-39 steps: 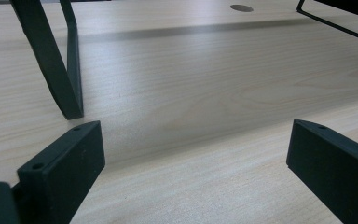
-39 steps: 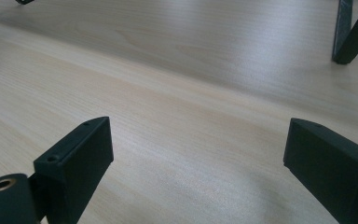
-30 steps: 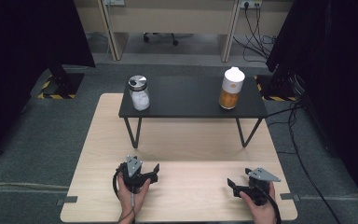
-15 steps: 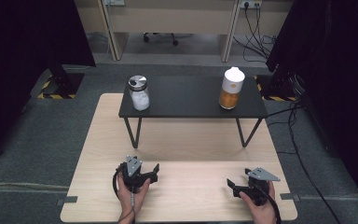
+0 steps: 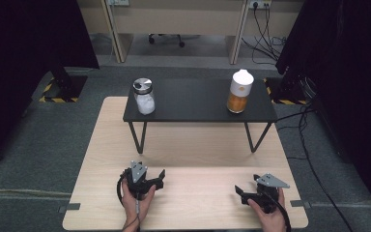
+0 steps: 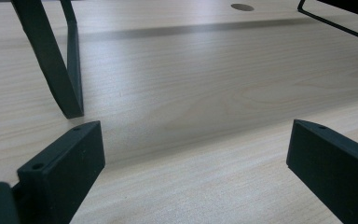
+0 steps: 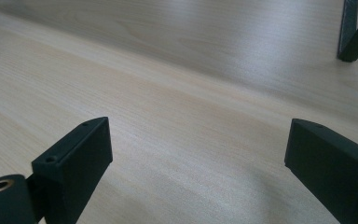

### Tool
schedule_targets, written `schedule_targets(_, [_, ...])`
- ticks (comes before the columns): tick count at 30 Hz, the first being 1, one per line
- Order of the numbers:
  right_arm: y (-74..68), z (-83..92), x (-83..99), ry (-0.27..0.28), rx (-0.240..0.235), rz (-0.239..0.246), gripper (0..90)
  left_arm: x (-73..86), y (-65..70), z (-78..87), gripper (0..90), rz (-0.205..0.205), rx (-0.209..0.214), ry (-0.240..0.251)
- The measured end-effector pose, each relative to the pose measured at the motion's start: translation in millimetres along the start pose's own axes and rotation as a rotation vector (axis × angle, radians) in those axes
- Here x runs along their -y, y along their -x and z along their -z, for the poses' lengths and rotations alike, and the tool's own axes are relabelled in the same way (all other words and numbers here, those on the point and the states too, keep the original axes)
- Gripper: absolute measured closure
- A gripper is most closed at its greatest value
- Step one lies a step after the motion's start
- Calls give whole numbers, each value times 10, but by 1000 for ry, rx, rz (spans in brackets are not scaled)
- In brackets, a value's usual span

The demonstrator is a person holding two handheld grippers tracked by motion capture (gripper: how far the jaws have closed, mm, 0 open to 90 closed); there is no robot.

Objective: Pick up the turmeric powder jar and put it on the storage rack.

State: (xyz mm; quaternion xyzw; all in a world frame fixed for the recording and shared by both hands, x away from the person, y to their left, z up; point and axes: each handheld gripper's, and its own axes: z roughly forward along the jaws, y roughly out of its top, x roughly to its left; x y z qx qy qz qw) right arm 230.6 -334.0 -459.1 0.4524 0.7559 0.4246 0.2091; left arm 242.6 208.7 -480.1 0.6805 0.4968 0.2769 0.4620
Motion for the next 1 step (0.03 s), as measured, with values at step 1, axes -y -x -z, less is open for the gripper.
schedule_targets(1, [-2,-1,0,0,0,2,77,-1,-2,0,36,0,0,0])
